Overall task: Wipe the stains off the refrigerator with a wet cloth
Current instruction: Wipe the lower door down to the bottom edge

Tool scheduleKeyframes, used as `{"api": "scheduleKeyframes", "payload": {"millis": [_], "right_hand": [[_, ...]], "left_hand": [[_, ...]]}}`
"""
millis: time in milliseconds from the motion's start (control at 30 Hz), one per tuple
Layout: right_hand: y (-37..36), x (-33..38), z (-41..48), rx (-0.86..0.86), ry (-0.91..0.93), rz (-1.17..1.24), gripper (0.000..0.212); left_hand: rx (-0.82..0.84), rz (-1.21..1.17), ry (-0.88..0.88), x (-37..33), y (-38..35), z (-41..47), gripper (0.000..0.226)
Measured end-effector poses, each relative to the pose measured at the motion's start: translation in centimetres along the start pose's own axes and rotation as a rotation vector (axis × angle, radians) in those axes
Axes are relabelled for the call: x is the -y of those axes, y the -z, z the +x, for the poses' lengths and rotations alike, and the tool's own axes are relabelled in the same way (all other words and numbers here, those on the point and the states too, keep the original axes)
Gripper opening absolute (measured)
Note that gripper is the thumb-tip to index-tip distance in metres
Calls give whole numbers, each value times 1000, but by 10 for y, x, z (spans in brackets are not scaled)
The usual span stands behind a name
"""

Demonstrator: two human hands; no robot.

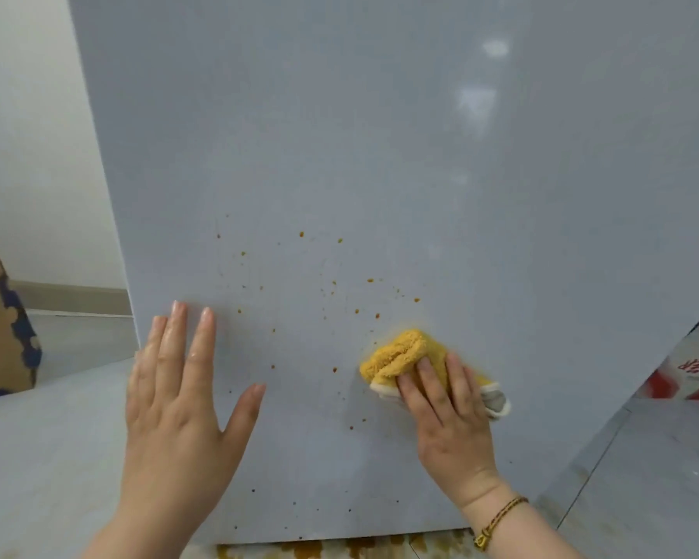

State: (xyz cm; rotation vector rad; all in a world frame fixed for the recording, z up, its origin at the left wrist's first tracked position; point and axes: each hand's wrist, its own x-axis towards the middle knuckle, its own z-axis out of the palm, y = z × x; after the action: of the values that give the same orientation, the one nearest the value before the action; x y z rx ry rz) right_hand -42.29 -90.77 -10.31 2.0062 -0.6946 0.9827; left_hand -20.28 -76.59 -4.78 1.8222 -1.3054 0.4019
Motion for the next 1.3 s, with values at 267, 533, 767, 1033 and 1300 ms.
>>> {"api": "scheduleKeyframes", "payload": {"millis": [267, 533, 767, 1033, 1300], "right_hand": [[29, -16, 120, -301, -373, 171, 48], [4, 30, 53, -85, 156, 1, 49], [35, 11, 158, -302, -118, 96, 43], [7, 94, 106, -97, 170, 71, 43], [35, 61, 174, -271, -93, 178, 41]], "left_hand": [[-46, -101, 39, 18, -6, -2, 68], [-57, -274, 166, 32, 3, -1, 80], [-24, -507, 285, 27, 17, 0, 65], [-31, -738, 360, 34, 34, 13, 59], [8, -845, 398, 36, 37, 10, 53]]}}
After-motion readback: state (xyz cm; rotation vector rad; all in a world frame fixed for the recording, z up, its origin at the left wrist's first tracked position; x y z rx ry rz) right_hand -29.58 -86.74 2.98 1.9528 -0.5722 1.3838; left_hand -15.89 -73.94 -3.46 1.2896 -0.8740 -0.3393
